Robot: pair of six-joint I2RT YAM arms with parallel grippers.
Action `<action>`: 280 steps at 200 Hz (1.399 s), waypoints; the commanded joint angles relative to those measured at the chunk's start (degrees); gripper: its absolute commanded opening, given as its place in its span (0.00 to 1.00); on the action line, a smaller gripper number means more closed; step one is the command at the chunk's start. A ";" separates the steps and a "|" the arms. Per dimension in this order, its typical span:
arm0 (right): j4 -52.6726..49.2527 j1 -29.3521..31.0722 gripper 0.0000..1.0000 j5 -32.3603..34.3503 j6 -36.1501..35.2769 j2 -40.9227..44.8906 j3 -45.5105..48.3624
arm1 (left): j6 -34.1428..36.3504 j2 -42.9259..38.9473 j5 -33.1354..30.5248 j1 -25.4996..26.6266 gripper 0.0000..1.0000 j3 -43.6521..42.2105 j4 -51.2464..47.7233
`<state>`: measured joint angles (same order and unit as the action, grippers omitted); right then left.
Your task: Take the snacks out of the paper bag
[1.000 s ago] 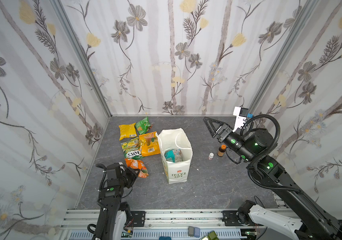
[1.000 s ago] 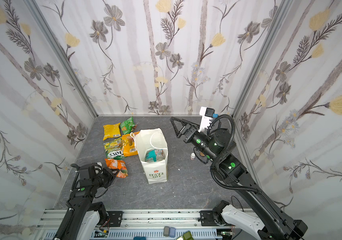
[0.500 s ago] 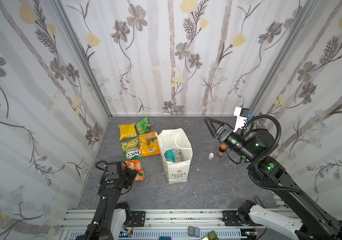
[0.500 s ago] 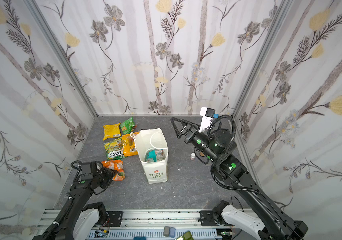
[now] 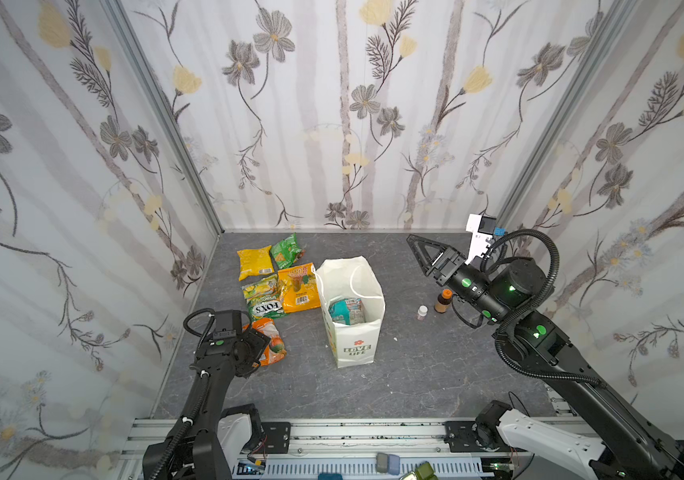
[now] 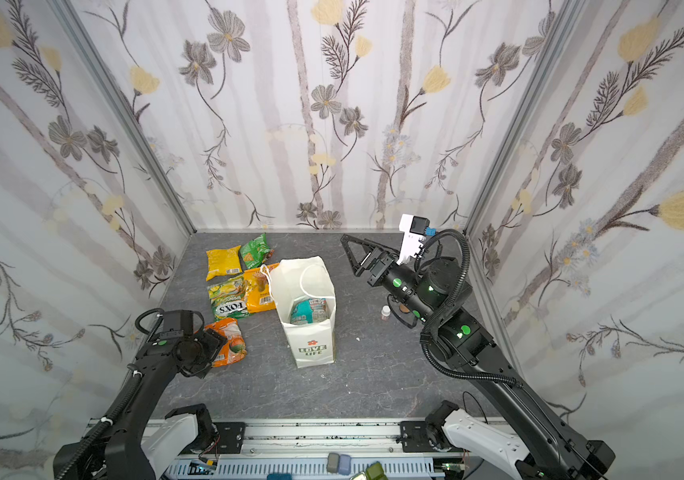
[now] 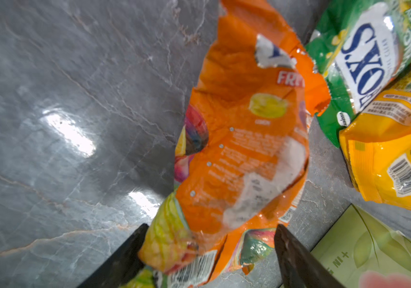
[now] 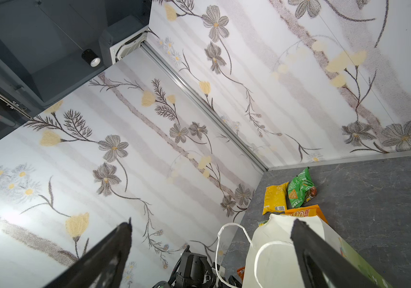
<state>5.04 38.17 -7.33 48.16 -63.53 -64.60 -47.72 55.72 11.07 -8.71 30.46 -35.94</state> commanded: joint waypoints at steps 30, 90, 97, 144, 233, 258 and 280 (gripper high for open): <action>1.55 -0.43 0.99 -1.14 0.46 -0.30 0.11 | 5.12 -1.08 -7.69 0.14 0.97 6.63 -8.69; -1.44 -0.76 0.99 -2.86 -1.66 -2.57 -3.26 | 16.55 -6.76 -1.69 1.48 1.00 20.30 -14.59; -2.52 -0.74 0.99 -3.72 -2.29 -3.47 -4.48 | 18.83 -7.38 2.15 1.87 1.00 22.39 -14.36; -9.85 -0.56 0.91 -12.51 -5.26 -10.70 -12.92 | 23.98 -7.79 13.21 9.09 1.00 36.75 -15.00; -29.38 4.85 0.62 -17.30 -13.02 -26.58 -30.31 | 27.72 -3.35 12.92 32.29 0.97 51.90 -15.80; -35.61 5.42 0.54 -15.38 -15.10 -32.43 -36.09 | 29.43 -1.86 13.41 37.81 0.97 55.45 -17.56; -39.03 5.69 0.49 -14.15 -16.67 -36.13 -39.34 | 31.73 -0.73 10.78 42.80 0.97 57.22 -19.69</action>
<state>-27.66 43.55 -23.35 34.61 -96.66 -101.25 -19.35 54.04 23.83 30.41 85.86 -52.86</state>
